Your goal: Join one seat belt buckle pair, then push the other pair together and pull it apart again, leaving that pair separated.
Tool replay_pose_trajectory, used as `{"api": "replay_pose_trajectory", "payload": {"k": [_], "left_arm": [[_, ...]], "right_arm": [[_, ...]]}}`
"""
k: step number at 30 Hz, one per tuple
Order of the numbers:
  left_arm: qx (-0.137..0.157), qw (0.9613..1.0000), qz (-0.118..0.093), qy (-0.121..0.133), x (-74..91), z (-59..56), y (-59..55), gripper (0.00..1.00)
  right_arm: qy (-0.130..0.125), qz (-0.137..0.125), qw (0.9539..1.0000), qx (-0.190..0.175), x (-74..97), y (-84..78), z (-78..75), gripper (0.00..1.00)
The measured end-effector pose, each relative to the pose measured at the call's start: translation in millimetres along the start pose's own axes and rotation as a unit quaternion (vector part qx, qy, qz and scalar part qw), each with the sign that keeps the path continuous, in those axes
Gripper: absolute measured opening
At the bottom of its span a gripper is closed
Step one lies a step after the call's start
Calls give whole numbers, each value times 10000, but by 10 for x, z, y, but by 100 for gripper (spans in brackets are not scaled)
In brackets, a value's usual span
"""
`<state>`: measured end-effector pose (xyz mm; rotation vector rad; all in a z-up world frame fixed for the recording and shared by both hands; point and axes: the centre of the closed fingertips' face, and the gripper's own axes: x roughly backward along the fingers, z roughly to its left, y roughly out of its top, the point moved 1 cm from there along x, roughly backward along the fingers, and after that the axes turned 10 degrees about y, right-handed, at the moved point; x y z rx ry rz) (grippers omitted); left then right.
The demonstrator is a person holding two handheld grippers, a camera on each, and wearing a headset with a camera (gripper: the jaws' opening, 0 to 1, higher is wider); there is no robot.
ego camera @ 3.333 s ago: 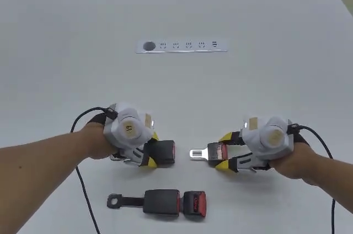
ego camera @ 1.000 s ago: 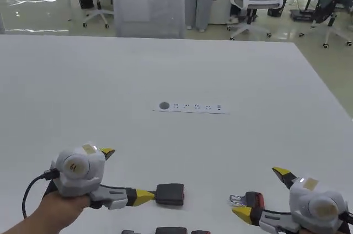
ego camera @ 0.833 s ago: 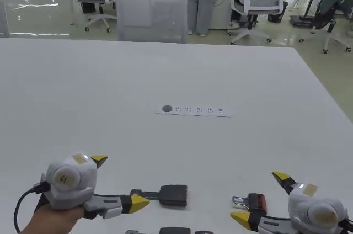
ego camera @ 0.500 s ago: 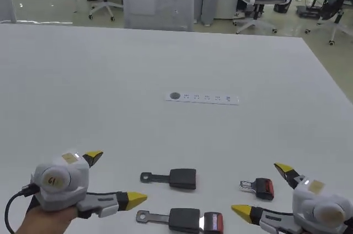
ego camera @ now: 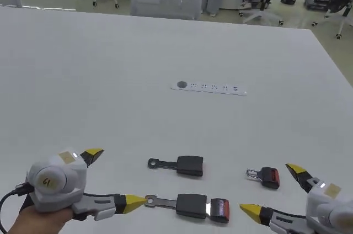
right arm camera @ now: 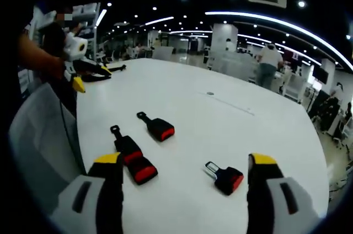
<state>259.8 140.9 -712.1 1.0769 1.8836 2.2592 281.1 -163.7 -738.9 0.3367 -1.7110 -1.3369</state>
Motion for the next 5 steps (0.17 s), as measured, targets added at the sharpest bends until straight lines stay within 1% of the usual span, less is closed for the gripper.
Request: {"api": "replay_pose_trajectory", "payload": {"k": [5], "left_arm": [[-15, 10000, 57, -4, 23, -5, -55, 100]], "right_arm": [[-48, 11, 10000, -45, 34, -51, -17, 95]]}}
